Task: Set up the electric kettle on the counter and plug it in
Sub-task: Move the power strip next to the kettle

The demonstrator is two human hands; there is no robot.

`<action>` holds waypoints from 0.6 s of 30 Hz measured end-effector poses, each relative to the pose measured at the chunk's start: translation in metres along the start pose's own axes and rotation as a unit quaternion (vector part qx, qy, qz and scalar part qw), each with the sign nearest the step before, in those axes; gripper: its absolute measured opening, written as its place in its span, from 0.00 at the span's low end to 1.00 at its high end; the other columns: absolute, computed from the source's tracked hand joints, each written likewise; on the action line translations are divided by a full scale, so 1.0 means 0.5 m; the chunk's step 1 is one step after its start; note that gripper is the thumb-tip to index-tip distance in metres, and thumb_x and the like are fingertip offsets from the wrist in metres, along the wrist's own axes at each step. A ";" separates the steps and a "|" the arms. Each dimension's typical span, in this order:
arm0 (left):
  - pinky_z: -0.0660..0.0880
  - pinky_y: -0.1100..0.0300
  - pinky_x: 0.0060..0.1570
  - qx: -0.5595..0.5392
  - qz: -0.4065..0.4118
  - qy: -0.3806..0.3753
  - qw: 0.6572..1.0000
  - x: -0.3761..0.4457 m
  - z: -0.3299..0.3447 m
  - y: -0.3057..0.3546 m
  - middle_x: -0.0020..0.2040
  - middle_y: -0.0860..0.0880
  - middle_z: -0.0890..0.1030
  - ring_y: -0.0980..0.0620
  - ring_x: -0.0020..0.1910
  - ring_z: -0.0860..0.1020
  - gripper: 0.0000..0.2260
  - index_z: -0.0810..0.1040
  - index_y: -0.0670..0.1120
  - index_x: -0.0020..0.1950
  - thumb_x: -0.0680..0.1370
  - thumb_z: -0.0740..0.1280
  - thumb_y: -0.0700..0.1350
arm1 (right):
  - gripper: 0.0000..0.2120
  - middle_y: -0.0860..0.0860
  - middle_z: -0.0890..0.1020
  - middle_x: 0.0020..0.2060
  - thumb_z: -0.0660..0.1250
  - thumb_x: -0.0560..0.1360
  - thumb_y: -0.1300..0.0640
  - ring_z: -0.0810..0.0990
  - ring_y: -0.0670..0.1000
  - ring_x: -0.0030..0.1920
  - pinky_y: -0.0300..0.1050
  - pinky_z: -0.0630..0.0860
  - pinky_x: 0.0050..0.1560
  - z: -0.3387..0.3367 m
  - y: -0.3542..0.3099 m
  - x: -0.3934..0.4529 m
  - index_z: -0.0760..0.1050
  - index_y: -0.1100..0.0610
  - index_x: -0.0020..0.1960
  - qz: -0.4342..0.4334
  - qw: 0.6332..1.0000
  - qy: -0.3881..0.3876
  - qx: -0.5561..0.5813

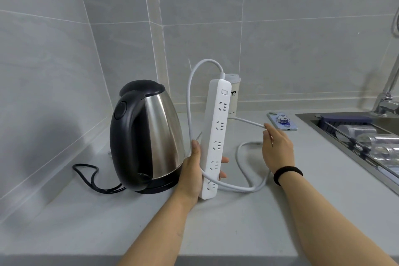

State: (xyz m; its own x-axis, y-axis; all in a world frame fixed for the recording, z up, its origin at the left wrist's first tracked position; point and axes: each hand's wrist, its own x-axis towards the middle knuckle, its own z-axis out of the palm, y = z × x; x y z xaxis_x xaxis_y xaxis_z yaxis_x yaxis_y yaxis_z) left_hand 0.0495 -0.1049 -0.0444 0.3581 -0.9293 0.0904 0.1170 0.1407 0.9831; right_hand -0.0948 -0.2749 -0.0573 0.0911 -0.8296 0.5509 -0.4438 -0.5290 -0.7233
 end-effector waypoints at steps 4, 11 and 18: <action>0.74 0.57 0.37 0.013 -0.003 -0.005 1.000 0.000 0.002 0.001 0.49 0.42 0.85 0.44 0.34 0.78 0.35 0.77 0.47 0.62 0.73 0.47 0.69 | 0.20 0.55 0.78 0.58 0.55 0.78 0.65 0.73 0.56 0.59 0.53 0.71 0.59 0.010 0.009 0.015 0.71 0.55 0.68 -0.022 0.996 -0.067 -0.060; 0.74 0.56 0.38 0.005 -0.013 -0.004 1.000 0.012 -0.001 -0.004 0.49 0.42 0.85 0.45 0.34 0.78 0.36 0.79 0.47 0.59 0.71 0.47 0.70 | 0.23 0.53 0.76 0.61 0.59 0.77 0.65 0.69 0.57 0.64 0.48 0.65 0.64 0.007 0.008 0.025 0.65 0.57 0.71 0.011 0.996 -0.080 -0.034; 0.74 0.56 0.39 -0.010 -0.016 -0.007 1.000 0.015 0.000 -0.003 0.48 0.42 0.85 0.47 0.32 0.78 0.36 0.78 0.46 0.61 0.72 0.47 0.69 | 0.25 0.60 0.66 0.67 0.63 0.74 0.63 0.64 0.61 0.67 0.52 0.63 0.68 -0.023 -0.005 0.023 0.62 0.62 0.70 0.247 0.965 0.043 0.072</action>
State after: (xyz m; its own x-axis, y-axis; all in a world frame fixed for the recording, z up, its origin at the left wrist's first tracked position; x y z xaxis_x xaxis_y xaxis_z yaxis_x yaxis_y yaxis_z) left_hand 0.0520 -0.1120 -0.0451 0.3401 -0.9383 0.0624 0.1469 0.1185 0.9820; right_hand -0.1026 -0.2810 -0.0442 -0.1775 -0.9723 0.1521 -0.2852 -0.0971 -0.9535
